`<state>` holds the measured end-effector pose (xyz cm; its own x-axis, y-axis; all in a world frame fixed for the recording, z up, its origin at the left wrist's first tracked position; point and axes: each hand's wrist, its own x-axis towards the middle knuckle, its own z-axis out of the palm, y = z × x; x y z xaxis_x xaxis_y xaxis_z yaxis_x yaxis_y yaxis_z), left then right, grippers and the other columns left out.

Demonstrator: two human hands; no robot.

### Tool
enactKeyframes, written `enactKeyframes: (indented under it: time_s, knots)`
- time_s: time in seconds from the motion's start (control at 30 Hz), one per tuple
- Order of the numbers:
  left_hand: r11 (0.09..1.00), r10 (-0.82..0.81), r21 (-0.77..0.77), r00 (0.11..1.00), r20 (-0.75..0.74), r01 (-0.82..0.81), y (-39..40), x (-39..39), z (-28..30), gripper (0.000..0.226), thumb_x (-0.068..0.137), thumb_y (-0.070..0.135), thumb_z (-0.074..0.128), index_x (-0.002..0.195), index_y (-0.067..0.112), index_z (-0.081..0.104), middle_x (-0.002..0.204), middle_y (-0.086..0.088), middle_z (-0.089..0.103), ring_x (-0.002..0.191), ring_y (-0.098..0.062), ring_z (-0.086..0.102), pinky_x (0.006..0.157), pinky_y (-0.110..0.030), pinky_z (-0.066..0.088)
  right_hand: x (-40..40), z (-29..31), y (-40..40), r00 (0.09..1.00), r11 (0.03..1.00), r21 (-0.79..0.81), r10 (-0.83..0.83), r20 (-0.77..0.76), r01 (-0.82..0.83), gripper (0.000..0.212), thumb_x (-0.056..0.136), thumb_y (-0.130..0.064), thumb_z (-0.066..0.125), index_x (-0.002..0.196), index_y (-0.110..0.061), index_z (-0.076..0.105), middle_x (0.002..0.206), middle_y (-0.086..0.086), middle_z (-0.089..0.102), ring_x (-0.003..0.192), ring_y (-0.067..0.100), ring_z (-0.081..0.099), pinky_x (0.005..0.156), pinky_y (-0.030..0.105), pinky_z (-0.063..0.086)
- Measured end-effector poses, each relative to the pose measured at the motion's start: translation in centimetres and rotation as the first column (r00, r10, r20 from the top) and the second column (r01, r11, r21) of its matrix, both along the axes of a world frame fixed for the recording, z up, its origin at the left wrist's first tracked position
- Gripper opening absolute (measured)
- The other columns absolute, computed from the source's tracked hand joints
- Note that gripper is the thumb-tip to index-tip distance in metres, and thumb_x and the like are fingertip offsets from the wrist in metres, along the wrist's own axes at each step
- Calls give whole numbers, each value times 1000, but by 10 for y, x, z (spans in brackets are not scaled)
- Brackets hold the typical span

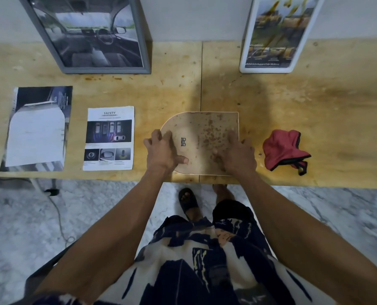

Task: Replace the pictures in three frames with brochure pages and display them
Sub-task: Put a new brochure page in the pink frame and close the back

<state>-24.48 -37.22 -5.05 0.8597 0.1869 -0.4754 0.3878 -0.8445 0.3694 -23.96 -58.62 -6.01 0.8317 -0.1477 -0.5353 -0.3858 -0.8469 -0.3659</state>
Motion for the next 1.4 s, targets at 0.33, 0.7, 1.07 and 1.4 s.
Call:
enactKeyframes:
  time_s: [0.33,0.7,1.07,1.4]
  knots:
    - [994,-74,81,997,-10,74,-2,0,-4,91,62,48,90,134,16,44,152,-6,23,134,-37,21,100,-52,46,-10,1,9,926,918,-227,358,121,-326,52,94,-39,54,142,-26,38,150,5,26,137,30,25,95,52,39]
    - [996,92,-1,996,9,-92,-2,-10,-7,102,62,50,90,137,12,31,142,-11,31,129,-35,29,97,-52,43,-12,-3,7,946,944,-103,319,60,-312,61,97,-40,52,150,-25,26,162,1,14,149,26,8,112,56,29]
    - [832,525,-137,843,-113,-537,-3,-16,0,60,87,36,71,137,13,48,144,-12,35,132,-37,32,106,-41,36,-42,-2,14,908,911,-105,408,93,-399,80,82,-58,61,149,-28,31,162,1,16,148,23,7,112,52,30]
    - [534,709,-357,636,-306,-767,6,-1,-28,52,60,20,58,108,1,67,112,-22,67,100,-39,65,82,-48,60,-29,8,4,874,874,-69,484,35,-481,105,69,-50,82,153,-22,26,161,8,17,148,28,10,116,44,27]
